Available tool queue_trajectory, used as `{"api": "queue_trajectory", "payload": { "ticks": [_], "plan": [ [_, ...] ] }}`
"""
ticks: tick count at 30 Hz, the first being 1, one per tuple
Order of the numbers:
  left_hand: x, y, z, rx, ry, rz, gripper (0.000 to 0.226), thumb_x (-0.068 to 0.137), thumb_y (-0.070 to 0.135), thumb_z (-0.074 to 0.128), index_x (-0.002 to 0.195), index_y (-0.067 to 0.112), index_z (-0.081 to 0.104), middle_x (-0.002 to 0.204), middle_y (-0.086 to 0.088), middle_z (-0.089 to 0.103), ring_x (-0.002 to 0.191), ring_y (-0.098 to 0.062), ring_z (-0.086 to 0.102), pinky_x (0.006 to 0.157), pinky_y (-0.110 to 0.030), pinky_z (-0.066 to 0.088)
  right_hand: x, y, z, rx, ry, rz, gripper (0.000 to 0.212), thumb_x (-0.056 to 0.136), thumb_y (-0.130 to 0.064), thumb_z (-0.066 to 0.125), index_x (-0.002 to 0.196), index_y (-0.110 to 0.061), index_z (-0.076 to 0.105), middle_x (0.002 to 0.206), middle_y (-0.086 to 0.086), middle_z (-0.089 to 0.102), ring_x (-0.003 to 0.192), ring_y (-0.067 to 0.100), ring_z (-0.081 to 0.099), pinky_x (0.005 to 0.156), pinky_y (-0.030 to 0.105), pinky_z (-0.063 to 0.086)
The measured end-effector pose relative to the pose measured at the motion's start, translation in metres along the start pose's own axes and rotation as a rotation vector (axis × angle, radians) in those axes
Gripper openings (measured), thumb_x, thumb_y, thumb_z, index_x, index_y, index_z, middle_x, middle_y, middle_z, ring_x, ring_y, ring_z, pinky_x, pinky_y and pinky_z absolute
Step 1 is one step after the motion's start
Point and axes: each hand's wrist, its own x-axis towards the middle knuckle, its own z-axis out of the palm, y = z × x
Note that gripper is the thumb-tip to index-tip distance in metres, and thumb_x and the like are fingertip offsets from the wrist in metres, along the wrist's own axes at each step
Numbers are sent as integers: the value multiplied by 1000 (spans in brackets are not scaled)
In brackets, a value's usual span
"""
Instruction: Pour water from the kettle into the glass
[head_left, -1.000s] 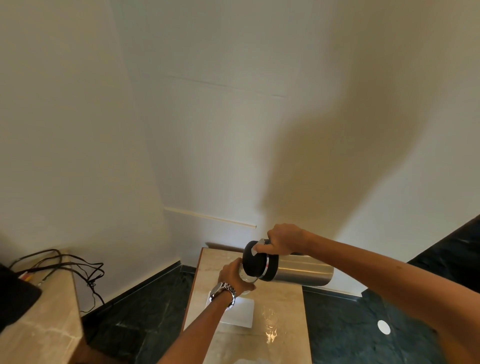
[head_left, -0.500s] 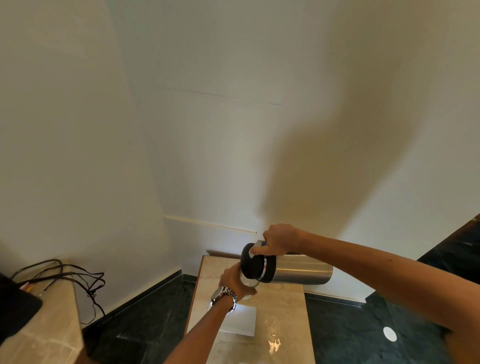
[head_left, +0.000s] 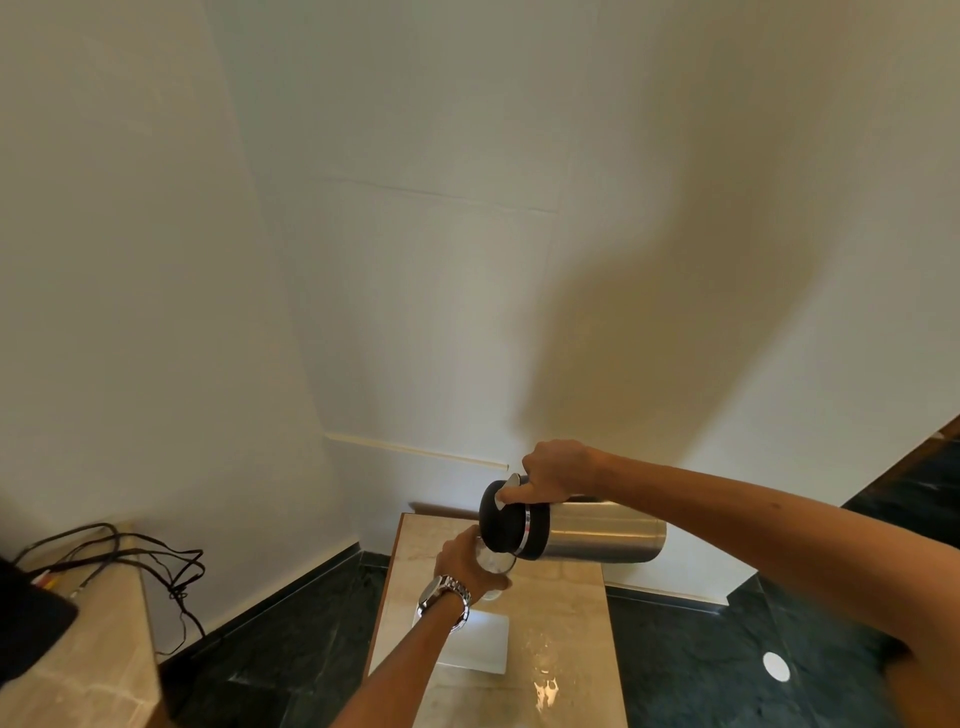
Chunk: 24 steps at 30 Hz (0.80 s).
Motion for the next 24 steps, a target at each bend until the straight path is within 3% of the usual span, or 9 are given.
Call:
{"api": "queue_trajectory", "payload": {
  "ticks": [5,10,15,24],
  "plan": [
    [2,-1,-1,-12,2,-2,82,62,41,90,132,21,53,126,-1,67,114,-21,64,98,-33,55,-5,0,-5,3,-24,7,78,86,-75,38,87,-3,69,70,7,64,67,20,60,77,37,56],
    [4,0,1,-27,-2,3,80,62,40,91,130,20,55,124,-2,68,113,-21,65,98,-35,55,-6,2,-10,17,-33,17,76,88,-73,39,90,-3,69,71,6,63,69,20,60,73,32,51],
    [6,2,2,-30,-7,8,81,62,40,91,131,20,55,126,-2,67,114,-21,64,99,-35,55,-5,4,-10,-13,-36,12,78,86,-74,38,92,-4,70,80,10,71,77,24,66,79,36,57],
    [9,1,2,-7,-19,12,80,63,40,90,131,20,54,128,-2,66,116,-21,62,100,-34,53,1,4,-10,-24,-38,22,74,85,-76,38,85,-7,67,71,5,65,71,20,63,77,35,56]
  ]
}}
